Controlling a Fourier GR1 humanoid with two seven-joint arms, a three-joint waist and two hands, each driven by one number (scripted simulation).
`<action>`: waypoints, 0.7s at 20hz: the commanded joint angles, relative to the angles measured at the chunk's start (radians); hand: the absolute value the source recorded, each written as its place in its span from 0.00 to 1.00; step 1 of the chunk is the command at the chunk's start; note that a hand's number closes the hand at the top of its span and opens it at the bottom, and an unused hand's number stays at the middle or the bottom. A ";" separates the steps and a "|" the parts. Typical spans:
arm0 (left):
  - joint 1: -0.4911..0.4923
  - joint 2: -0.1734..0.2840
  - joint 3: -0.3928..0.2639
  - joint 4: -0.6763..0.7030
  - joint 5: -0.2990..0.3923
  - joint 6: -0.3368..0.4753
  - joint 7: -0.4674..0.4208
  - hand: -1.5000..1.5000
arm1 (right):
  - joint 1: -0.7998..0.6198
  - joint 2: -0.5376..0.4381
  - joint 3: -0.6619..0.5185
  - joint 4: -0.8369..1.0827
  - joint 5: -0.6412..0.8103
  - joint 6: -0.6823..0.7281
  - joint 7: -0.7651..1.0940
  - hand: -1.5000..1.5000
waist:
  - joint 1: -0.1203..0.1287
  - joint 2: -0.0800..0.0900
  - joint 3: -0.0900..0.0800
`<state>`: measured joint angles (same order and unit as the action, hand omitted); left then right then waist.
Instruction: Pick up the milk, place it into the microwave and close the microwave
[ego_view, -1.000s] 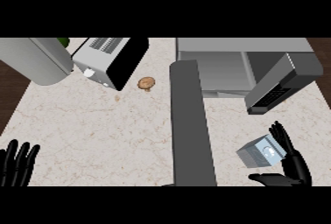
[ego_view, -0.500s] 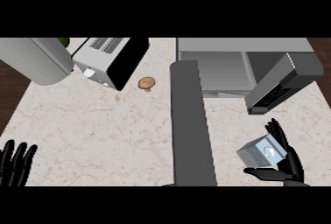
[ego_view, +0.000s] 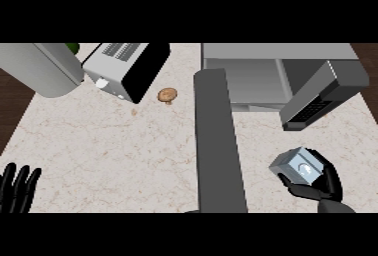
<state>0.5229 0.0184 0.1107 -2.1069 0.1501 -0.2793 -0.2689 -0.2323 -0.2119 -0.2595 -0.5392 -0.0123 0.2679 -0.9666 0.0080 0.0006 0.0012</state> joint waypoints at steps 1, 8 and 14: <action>0.056 -0.015 -0.003 0.012 -0.012 -0.018 -0.039 0.00 | 0.012 0.043 0.006 -0.031 -0.050 0.139 -0.057 1.00 | -0.001 -0.003 -0.001; 0.050 0.005 0.032 0.015 0.028 -0.055 -0.035 0.00 | -0.073 0.034 0.003 0.002 -0.101 0.120 0.011 1.00 | 0.008 0.001 0.000; -0.011 -0.018 0.019 -0.031 0.011 0.010 0.041 0.00 | -0.082 0.064 0.052 -0.035 -0.087 0.124 -0.004 1.00 | -0.002 -0.001 -0.001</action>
<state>0.5429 0.0097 0.1228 -2.1375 0.1673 -0.2917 -0.2493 -0.3134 -0.1732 -0.2374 -0.5533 -0.1063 0.3137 -0.8968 0.0099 0.0007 0.0008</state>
